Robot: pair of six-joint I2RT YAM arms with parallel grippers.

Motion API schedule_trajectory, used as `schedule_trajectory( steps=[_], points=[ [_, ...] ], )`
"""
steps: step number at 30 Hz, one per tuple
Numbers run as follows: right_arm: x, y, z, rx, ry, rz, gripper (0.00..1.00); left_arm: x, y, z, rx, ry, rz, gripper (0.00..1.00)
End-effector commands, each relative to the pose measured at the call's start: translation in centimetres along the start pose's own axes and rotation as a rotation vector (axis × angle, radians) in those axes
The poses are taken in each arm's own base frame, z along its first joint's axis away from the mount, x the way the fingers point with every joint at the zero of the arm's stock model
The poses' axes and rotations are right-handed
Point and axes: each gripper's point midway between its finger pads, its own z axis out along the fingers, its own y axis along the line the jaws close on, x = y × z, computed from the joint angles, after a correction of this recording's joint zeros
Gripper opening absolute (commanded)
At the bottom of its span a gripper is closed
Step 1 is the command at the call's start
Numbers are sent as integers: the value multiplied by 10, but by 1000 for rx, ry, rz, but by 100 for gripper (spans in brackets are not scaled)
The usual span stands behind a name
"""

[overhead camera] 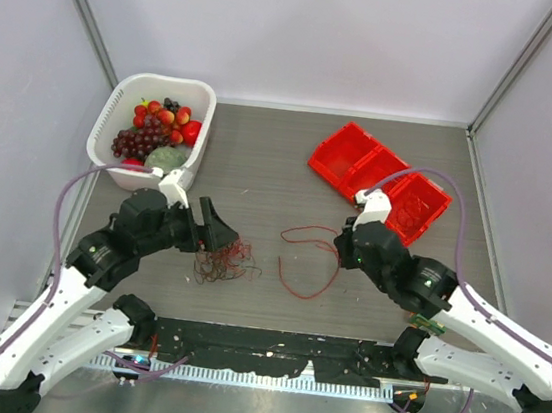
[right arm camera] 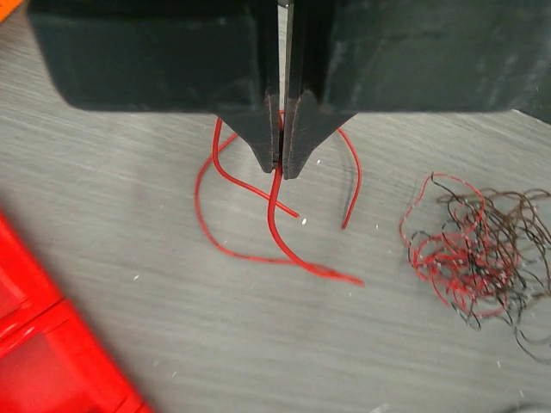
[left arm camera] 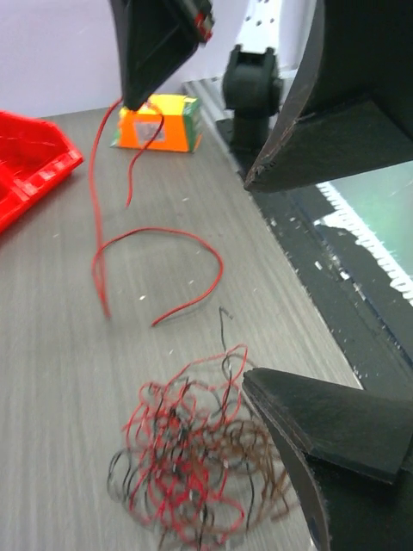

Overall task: Untangle the cables
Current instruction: Untie the cable.

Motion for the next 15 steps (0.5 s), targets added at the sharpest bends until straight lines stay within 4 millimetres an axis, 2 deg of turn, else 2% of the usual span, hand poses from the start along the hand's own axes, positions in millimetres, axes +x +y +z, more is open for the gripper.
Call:
schedule_trajectory(
  steps=[1, 5, 9, 15],
  points=[
    [16, 33, 25, -98, 48, 75, 1, 16, -35, 18, 195, 104, -58, 84],
    [62, 50, 50, -152, 185, 81, 1, 27, -37, 22, 224, 111, -116, 83],
    [100, 44, 65, -135, 255, 64, 1, 35, -32, 26, 239, 104, -142, 84],
    [112, 26, 70, -45, 273, 50, 1, 37, -38, 38, 255, 137, -133, 84]
  ],
)
